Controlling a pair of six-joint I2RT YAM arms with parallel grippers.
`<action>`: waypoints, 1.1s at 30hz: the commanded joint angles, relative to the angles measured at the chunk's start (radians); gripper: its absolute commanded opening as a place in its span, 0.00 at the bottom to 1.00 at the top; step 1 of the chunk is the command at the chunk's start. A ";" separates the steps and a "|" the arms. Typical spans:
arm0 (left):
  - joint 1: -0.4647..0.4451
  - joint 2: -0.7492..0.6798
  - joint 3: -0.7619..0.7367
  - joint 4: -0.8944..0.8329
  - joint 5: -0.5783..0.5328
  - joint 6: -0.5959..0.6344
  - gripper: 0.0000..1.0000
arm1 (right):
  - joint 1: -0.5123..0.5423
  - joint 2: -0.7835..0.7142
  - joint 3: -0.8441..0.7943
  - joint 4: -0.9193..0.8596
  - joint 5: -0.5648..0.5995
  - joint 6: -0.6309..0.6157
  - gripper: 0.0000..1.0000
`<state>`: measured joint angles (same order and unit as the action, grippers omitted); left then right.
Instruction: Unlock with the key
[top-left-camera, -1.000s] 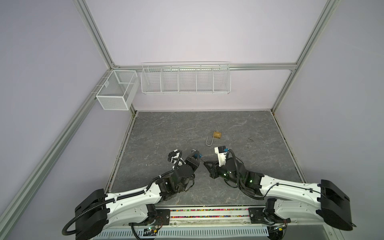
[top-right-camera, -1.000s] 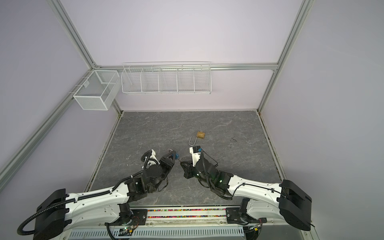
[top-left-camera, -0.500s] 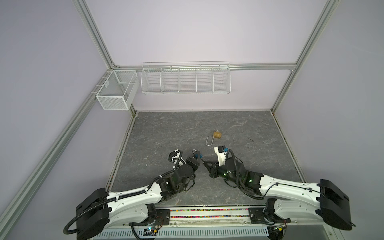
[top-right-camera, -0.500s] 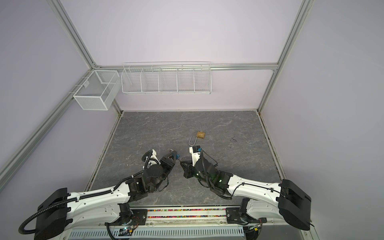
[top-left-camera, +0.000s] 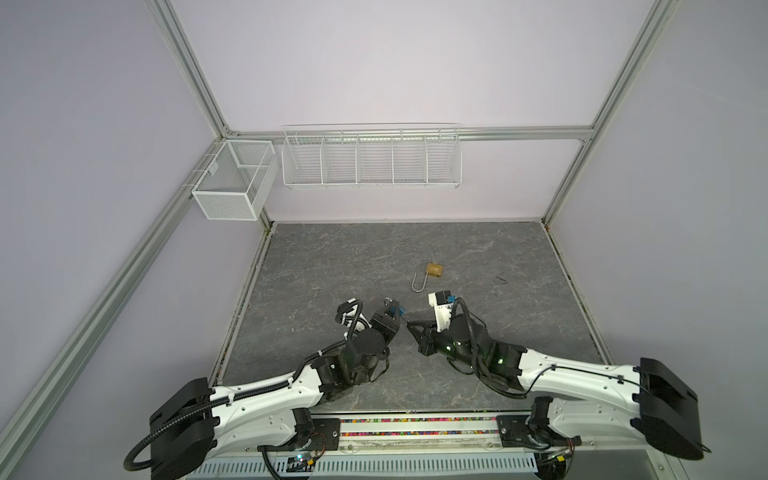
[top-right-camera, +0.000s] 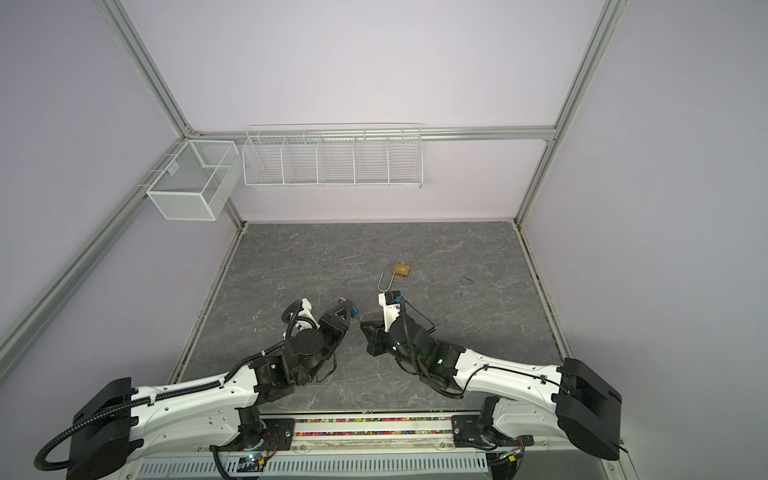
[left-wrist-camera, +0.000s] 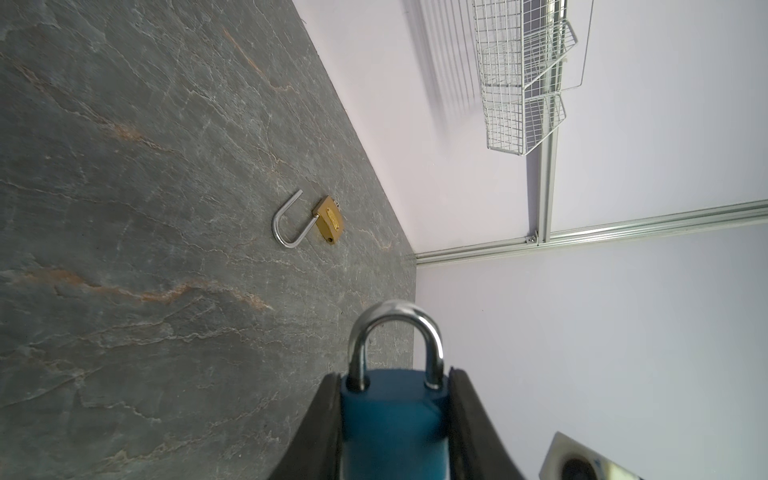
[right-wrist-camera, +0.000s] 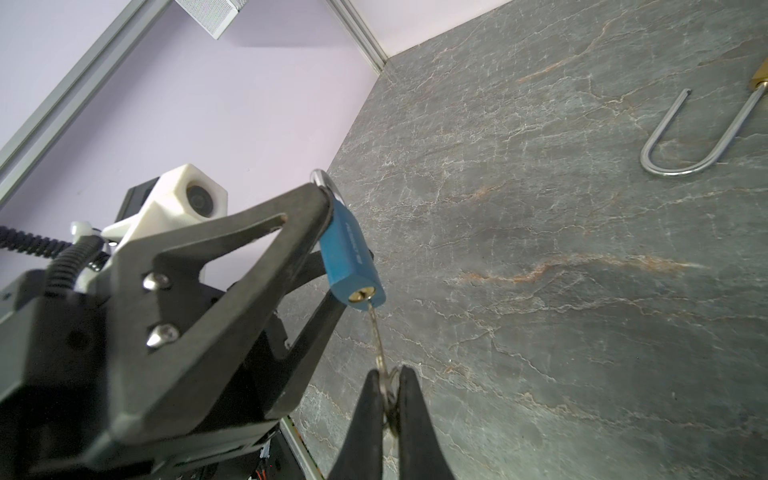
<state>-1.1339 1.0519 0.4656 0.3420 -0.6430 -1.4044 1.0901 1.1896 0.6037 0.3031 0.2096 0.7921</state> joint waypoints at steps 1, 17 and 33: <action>0.000 -0.010 -0.010 0.030 -0.004 -0.002 0.00 | 0.005 0.006 0.025 0.008 0.013 -0.007 0.06; 0.001 0.030 -0.004 0.025 -0.003 -0.013 0.00 | 0.005 -0.027 0.031 -0.021 0.020 -0.025 0.06; 0.000 0.032 0.016 0.065 0.016 -0.005 0.00 | 0.004 0.008 0.030 0.000 0.007 -0.009 0.06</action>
<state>-1.1332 1.0870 0.4652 0.3557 -0.6312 -1.4082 1.0901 1.1862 0.6098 0.2653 0.2207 0.7780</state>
